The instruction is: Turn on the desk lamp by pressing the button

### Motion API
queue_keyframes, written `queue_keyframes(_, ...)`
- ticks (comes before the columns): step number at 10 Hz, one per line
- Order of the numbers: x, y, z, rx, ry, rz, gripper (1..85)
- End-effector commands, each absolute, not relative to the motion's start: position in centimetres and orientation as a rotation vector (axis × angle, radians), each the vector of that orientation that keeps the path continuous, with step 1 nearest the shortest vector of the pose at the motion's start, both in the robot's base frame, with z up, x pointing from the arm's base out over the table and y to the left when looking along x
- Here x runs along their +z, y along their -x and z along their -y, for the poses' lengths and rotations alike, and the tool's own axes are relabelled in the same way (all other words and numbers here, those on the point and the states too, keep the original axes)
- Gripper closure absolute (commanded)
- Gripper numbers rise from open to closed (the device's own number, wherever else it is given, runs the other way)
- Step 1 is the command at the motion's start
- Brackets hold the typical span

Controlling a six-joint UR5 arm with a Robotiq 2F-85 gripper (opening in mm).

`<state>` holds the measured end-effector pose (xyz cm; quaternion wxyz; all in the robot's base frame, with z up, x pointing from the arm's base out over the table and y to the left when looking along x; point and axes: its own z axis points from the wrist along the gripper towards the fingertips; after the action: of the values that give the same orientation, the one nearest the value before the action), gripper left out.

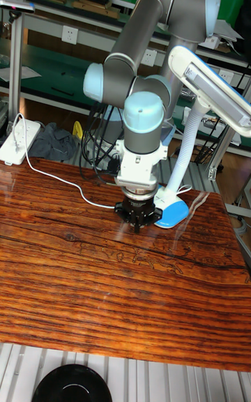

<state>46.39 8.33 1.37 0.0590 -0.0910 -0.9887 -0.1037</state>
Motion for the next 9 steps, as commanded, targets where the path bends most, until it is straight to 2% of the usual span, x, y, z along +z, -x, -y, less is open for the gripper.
queue_keyframes(1, 1.3, -47.9, -8.0, -0.312, 0.285, 3.048, 84.7)
queue_keyframes(3, 1.9, -46.0, -8.4, -0.307, 0.32, 2.98, 84.7)
queue_keyframes(6, 4.9, -41.9, -10.1, -0.353, 0.367, 2.881, 84.7)
queue_keyframes(9, 5.5, -40.6, -10.5, -0.38, 0.338, 2.86, 84.7)
